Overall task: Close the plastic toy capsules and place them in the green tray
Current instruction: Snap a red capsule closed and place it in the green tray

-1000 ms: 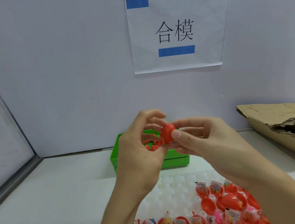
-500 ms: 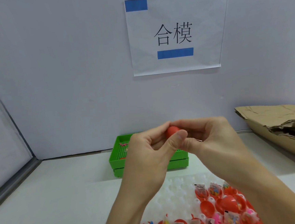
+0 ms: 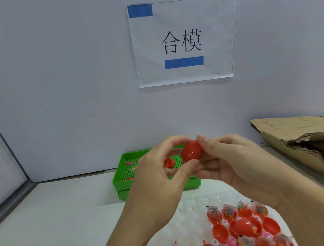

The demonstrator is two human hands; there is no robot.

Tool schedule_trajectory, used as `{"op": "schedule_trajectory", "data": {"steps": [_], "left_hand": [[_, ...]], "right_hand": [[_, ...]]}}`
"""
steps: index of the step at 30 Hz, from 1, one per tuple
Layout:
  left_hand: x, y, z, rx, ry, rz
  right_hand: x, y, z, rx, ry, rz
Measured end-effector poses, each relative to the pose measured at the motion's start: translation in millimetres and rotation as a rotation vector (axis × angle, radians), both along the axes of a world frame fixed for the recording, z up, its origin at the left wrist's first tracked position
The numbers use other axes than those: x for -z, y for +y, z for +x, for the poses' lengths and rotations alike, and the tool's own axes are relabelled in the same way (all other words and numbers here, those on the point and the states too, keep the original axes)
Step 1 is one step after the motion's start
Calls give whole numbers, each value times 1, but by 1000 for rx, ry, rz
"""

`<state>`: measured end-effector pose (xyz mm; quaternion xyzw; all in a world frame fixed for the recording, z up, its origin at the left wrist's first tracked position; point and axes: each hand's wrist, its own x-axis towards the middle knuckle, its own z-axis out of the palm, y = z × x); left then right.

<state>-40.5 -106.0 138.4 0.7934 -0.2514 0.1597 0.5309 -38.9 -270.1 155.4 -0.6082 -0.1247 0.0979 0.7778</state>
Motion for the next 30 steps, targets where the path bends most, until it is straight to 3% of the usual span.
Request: {"op": "schedule_trajectory", "data": {"steps": [4,8,14,18,21,25,30], "left_hand": [[-1,-1,-1,-114,-57,-38],[-1,4,2,-297,-160,18],[2,1,3,-351,-237,186],[4,-1,4,-335,-238,181],[6,2,6,-317,-199,243],[8,5,9,-310,-167,242],[11,5,11,-297,-157,198]], "right_hand": [[0,15,-1,68,38,29],[0,20,-5,247,-79,-264],[0,26,-9,382,-189,-519],[5,30,-4,431,-227,-501],[14,19,15,468,-115,-325],[21,-23,57,471,209,238],[14,-86,109,728,215,673]]}}
